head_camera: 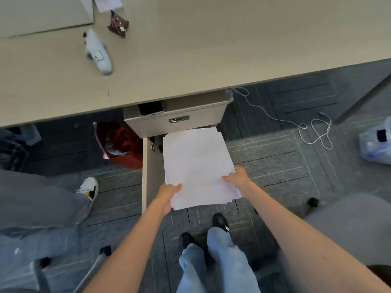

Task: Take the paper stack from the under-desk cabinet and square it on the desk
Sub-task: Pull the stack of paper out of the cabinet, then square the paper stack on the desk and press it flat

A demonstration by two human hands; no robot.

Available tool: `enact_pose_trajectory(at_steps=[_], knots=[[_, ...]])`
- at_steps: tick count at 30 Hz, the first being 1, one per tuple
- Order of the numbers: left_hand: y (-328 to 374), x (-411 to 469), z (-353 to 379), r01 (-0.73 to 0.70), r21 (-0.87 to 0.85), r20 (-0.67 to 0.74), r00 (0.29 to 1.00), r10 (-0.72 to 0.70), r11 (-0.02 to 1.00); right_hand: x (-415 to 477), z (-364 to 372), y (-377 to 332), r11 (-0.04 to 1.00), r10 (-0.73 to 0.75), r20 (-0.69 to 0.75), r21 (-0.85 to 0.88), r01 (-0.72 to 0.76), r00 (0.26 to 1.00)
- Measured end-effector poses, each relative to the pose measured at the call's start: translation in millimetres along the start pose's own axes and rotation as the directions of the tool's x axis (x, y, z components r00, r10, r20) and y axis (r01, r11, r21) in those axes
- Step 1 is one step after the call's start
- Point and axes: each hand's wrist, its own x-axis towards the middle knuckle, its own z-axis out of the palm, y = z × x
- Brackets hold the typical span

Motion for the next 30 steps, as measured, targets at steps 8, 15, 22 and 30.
enact_pose_trajectory(at_steps=[8,15,22,30], knots=[[10,-108,18,-0.136,0.027,0.073,0.988,0.134,0.99,-111,-50,5,0.986,-0.01,-0.075,0.165,0.022,0.997],[30,-171,50,-0.32,0.148,0.177,0.94,0.293,0.936,-173,-101,16,0.922,0.0,-0.14,0.384,0.055,0.99],[89,-210,81,-0.462,0.136,0.27,0.868,0.416,0.877,-202,-150,-31,0.865,-0.118,-0.196,0.461,0.198,0.974],[193,-214,110,-0.504,0.124,0.366,0.824,0.433,0.855,-176,-201,-121,0.835,-0.241,-0.257,0.436,0.335,0.936]])
